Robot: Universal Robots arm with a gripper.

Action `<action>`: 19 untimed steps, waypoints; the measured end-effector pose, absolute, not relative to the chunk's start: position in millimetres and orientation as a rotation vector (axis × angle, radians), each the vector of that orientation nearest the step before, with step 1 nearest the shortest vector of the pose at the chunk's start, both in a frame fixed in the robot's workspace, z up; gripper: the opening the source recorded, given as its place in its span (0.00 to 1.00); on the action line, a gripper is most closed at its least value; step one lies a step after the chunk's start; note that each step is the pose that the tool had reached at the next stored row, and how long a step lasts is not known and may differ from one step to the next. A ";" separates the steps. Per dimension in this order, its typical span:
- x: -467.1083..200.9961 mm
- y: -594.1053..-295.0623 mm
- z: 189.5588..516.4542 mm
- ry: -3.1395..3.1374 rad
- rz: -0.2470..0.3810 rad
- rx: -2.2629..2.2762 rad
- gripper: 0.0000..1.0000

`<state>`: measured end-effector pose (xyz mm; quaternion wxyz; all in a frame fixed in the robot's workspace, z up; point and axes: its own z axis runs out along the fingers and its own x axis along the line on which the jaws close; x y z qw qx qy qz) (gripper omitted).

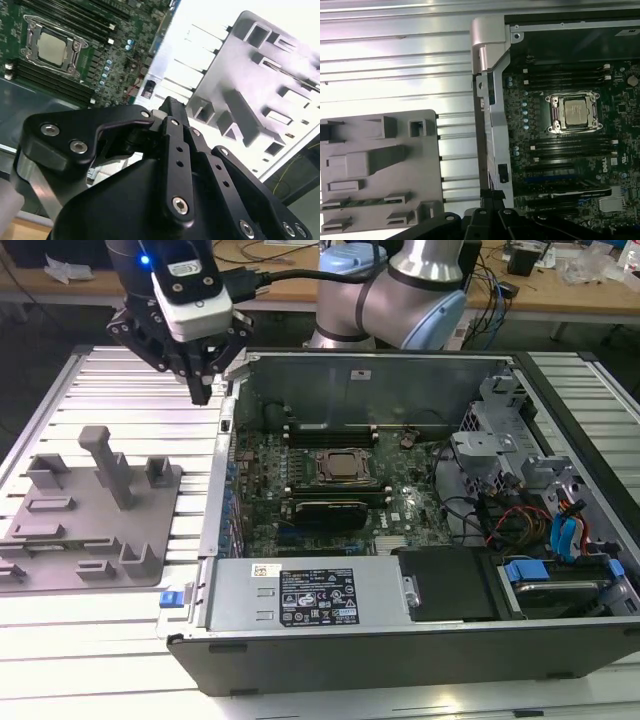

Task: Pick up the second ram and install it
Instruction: 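Reach for the second ram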

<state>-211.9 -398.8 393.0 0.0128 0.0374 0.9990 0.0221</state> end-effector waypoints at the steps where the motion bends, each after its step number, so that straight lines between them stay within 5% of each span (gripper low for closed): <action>1: -214.3 -398.8 393.0 3.113 0.069 0.117 0.08; 19: -300.4 -398.8 392.4 3.111 0.069 0.116 0.08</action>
